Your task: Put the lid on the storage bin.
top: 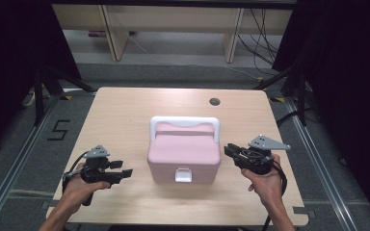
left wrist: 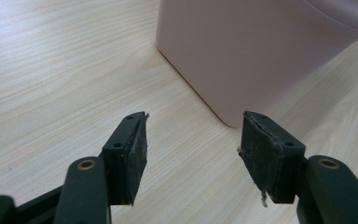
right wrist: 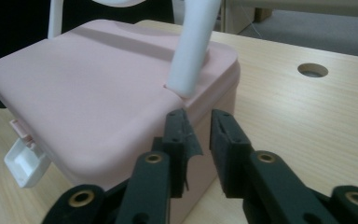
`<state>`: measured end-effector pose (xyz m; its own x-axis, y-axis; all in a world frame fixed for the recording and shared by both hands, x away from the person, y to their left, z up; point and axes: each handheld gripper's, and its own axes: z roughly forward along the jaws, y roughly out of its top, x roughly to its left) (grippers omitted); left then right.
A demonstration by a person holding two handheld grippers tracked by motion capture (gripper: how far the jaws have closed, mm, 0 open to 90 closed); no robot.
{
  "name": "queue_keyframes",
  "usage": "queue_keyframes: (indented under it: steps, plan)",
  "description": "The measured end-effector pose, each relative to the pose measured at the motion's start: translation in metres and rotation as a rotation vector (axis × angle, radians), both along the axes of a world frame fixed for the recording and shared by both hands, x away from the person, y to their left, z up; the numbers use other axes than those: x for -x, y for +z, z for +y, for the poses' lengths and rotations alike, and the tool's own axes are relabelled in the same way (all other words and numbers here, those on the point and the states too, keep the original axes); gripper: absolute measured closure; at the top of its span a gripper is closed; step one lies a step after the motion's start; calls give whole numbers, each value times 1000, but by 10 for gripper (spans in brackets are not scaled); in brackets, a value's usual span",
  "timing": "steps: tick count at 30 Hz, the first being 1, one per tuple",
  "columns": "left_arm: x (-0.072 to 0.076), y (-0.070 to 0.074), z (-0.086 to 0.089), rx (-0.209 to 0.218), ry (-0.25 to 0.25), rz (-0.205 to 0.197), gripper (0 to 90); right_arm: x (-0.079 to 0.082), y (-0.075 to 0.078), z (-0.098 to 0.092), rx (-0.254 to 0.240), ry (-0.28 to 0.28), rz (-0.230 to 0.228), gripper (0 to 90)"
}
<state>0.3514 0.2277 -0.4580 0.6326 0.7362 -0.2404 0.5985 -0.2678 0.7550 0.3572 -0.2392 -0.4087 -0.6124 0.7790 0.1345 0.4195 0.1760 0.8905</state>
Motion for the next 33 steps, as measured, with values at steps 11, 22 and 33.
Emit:
queue_keyframes:
  steps: [11, 22, 33]
  plan:
    - [2, -3, 1, -6, 17, -12, 326, -5, -3, -12, -46, -79, 27, 454]
    - [8, -1, -2, -28, -32, -31, 289, -3, -8, -16, -62, -133, 57, 286]
    - [16, 2, -9, 4, -53, -20, 236, 10, -14, -19, -40, -148, 60, 223]
